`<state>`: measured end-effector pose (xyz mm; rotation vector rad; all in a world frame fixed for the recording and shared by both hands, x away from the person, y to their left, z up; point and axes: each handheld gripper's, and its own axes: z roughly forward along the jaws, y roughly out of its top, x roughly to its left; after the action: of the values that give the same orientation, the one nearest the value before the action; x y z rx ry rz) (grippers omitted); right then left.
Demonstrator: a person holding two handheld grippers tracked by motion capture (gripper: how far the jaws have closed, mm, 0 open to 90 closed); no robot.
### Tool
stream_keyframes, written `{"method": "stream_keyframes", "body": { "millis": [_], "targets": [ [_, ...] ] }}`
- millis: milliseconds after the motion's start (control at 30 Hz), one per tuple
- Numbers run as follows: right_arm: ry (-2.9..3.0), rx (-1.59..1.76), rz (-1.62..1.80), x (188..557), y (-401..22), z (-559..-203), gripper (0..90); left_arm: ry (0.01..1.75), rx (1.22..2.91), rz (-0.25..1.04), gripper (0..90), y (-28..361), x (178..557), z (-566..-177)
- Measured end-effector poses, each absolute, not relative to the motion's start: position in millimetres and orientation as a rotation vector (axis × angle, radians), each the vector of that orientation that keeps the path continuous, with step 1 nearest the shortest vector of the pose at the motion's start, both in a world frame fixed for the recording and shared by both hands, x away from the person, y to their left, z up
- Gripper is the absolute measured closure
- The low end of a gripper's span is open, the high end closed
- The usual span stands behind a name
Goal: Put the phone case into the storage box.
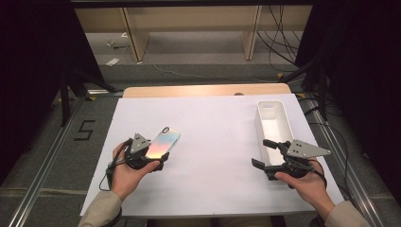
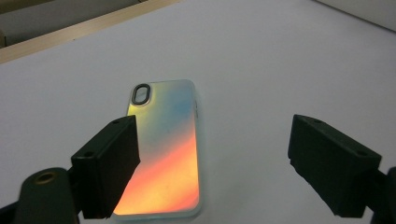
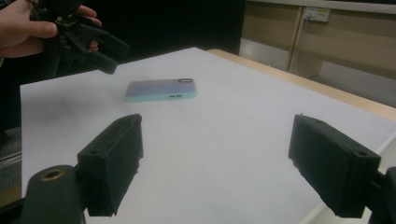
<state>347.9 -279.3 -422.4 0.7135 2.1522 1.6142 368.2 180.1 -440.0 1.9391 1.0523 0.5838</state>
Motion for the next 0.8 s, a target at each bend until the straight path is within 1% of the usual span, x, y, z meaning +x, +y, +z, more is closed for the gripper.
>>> {"method": "stream_keyframes", "body": {
  "millis": [67,233,400,433,467,567,667,700,800],
  "targets": [
    [2.154,0.714,1.612,347.6,-279.2,-422.1,18.7,1.057,1.941,0.587,18.5,181.1,369.2,-439.9],
    [2.152,0.712,1.612,348.0,-278.6,-422.6,18.7,1.12,1.95,0.631,32.1,186.0,376.7,-442.7],
    [2.151,0.714,1.613,347.9,-278.1,-422.7,18.7,1.183,1.947,0.645,54.0,191.4,382.1,-444.1],
    [2.151,0.713,1.613,348.1,-278.0,-422.9,18.7,1.19,1.955,0.647,54.0,193.5,384.3,-444.3],
    [2.153,0.715,1.613,348.2,-277.8,-423.1,18.7,1.2,1.975,0.655,66.3,196.3,387.7,-445.9],
    [2.154,0.715,1.612,348.7,-277.5,-423.5,18.8,1.231,1.998,0.651,78.7,199.5,392.6,-449.4],
    [2.159,0.712,1.61,349.0,-276.6,-424.1,18.8,1.249,2.012,0.665,88.4,201.9,397.6,-450.6],
    [2.16,0.711,1.608,349.1,-276.4,-424.2,18.8,1.255,2.011,0.672,90.0,202.4,399.7,-451.0],
    [2.163,0.713,1.608,349.0,-275.7,-424.4,18.9,1.279,2.031,0.673,90.0,204.0,406.6,-453.5]
  ]
}}
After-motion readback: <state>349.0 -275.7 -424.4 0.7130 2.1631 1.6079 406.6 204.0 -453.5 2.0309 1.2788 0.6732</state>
